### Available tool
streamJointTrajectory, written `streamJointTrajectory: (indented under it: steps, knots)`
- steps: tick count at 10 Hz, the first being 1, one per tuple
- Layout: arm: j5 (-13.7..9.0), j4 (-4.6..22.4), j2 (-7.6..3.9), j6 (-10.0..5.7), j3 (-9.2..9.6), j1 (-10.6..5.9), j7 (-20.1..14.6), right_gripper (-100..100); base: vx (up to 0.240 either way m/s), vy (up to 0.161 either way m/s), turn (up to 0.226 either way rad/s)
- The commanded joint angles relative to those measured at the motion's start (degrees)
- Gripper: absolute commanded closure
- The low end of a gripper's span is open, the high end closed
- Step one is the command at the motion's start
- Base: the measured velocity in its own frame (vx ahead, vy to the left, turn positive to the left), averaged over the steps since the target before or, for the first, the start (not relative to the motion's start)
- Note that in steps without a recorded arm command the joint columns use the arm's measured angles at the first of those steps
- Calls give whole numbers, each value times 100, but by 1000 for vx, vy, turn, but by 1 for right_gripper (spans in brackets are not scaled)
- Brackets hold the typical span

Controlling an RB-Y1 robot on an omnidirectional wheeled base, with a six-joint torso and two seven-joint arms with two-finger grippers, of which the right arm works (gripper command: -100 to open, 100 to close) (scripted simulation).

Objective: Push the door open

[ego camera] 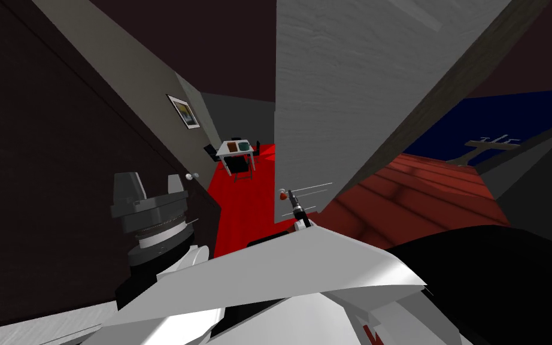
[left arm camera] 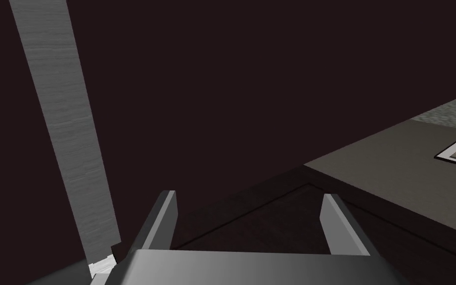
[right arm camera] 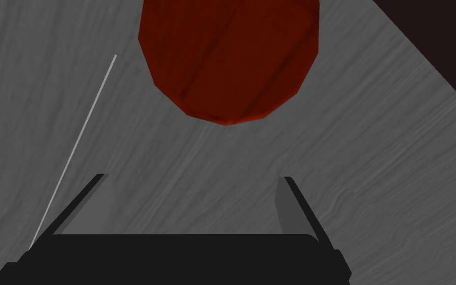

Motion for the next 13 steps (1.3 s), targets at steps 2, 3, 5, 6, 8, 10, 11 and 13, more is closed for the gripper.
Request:
streamJointTrajectory:
  steps: [2, 3, 5, 6, 8, 10, 11, 13]
  knots:
    - [17, 98, -82, -68, 264, -117, 259, -100, 19, 22, -157]
    - [24, 89, -116, -78, 370, -132, 361, -100, 19, 18, -266]
    - [41, 69, -191, -97, 602, -166, 585, -100, 19, 23, -196]
    - [49, 59, -229, -107, 719, -183, 698, -100, 20, 22, -192]
    - [68, 37, -312, -129, 976, -220, 944, -100, 21, 26, -213]
    - [86, 15, -397, -152, 1238, -257, 1197, -100, 22, 29, -197]
    - [96, 3, -441, -163, 1375, -277, 1329, -100, 16, 29, -245]
    - [116, -20, -529, -187, 1649, -317, 1593, -100, 17, 33, -204]
